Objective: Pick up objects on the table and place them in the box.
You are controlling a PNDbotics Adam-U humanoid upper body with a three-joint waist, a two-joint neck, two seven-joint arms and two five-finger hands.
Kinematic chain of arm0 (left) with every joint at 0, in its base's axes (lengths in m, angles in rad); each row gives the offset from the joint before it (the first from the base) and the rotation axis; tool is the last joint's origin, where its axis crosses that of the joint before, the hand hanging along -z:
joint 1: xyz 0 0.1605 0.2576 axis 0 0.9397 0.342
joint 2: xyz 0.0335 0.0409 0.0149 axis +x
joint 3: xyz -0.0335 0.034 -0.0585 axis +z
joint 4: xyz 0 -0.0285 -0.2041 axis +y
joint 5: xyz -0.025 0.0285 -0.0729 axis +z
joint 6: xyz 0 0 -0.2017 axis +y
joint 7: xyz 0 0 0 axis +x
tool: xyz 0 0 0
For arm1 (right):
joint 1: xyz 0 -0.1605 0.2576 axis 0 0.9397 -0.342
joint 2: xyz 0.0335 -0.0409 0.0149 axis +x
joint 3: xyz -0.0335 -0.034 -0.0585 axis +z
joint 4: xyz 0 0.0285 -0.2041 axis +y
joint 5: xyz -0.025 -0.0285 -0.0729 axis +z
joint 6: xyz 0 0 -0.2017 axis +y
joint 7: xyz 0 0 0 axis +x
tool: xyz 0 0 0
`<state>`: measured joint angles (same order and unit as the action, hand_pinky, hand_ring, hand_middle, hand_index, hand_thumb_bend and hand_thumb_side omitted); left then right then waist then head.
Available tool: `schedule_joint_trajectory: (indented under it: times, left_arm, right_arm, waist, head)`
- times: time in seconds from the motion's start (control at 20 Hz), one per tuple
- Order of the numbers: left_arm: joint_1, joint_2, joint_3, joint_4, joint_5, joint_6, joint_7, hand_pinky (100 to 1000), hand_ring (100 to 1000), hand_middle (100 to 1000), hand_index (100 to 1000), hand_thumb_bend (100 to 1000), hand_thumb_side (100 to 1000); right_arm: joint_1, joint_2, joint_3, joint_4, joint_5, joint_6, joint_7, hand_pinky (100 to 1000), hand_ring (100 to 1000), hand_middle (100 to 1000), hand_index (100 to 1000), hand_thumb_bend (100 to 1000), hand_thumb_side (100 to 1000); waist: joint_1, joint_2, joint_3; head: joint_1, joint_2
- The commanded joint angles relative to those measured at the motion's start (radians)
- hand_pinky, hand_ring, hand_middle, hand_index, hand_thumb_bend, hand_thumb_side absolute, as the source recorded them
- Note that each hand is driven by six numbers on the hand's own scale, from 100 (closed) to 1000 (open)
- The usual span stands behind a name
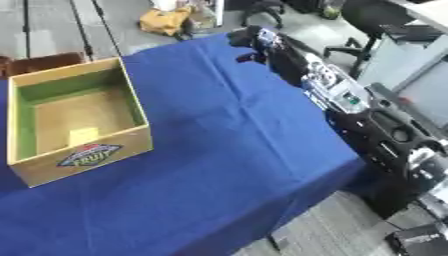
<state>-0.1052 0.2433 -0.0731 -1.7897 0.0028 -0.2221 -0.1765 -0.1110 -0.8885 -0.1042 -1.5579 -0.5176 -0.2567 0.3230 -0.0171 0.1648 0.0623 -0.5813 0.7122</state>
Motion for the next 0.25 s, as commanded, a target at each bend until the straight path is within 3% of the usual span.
schedule_joint_trajectory:
  times: [0.05,0.25]
  left_arm:
    - [0.002,0.001,0.015,-0.011,-0.007,0.000,0.008,444,670,446,689,676,825]
    - [0.014,-0.002,0.024,-0.008,-0.011,0.001,0.018,444,670,446,689,675,824]
  right_arm:
    - [0.026,-0.042,-0.008,-0.081,0.031,-0.020,-0.003,848,999,897,780,100,932]
    - [0.125,-0.011,-0.015,-0.235,0.092,-0.040,-0.032,840,986,885,776,100,918]
  waist:
    - [-0.001,-0.019,-0.011]
    - [-0.003,-0.026,-0.040]
  head:
    - [0.005,0.003]
    - [0.017,0.009]
